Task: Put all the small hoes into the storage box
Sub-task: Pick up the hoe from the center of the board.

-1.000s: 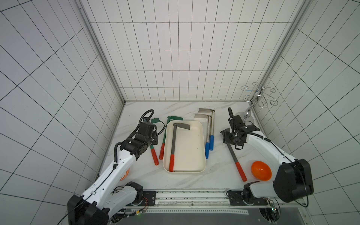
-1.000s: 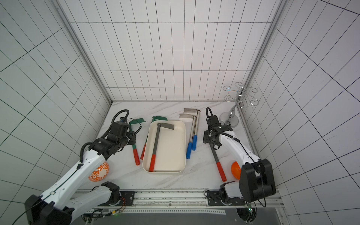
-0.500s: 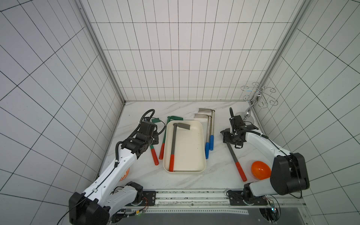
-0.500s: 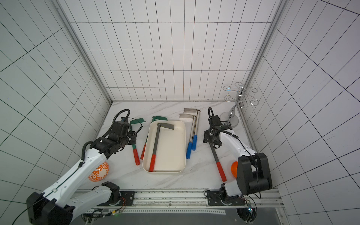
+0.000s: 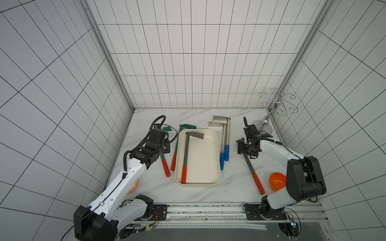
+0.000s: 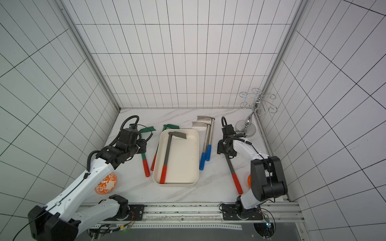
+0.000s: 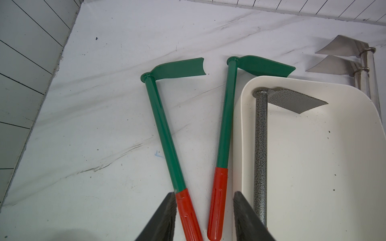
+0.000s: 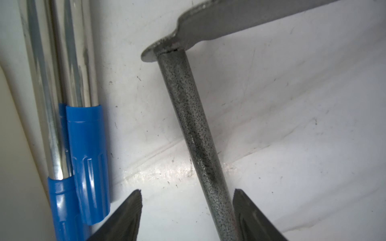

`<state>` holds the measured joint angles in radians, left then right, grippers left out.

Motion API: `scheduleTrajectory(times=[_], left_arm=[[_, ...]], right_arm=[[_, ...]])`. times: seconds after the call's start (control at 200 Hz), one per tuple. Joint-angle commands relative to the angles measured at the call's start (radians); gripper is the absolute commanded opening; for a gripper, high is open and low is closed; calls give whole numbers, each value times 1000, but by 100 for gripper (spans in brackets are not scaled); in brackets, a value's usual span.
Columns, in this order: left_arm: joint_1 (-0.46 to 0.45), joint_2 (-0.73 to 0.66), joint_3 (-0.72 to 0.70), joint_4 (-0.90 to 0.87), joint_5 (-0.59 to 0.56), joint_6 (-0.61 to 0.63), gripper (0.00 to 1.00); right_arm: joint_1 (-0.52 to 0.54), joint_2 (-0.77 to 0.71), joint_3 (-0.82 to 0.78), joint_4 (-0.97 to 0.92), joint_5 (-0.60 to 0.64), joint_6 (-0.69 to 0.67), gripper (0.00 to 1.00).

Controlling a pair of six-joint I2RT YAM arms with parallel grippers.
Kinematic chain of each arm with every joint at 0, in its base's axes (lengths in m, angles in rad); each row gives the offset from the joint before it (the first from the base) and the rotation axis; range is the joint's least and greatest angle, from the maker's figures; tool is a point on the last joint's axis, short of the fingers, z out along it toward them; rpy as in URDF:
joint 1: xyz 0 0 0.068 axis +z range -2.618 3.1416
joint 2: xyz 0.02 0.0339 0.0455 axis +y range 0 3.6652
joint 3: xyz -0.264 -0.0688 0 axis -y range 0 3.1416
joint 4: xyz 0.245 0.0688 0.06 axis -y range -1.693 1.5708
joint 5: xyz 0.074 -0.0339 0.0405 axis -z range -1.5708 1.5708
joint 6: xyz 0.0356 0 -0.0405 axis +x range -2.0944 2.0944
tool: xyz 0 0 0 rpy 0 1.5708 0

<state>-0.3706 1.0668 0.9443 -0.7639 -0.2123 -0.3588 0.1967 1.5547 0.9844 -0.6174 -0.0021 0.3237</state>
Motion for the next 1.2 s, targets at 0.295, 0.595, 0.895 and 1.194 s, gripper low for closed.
scheduleTrajectory(times=[0.295, 0.595, 0.895, 1.194], left_arm=[[-2, 4, 25, 14, -2, 1, 47], [-2, 1, 21, 15, -3, 2, 47], [-2, -2, 19, 15, -1, 1, 47], [-2, -6, 15, 14, -1, 0, 47]], right_arm=[[-5, 91, -32, 44, -15, -16, 65], [35, 125, -5, 70, -124, -5, 58], [62, 160, 29, 58, -79, 9, 56], [63, 165, 40, 8, 34, 8, 51]])
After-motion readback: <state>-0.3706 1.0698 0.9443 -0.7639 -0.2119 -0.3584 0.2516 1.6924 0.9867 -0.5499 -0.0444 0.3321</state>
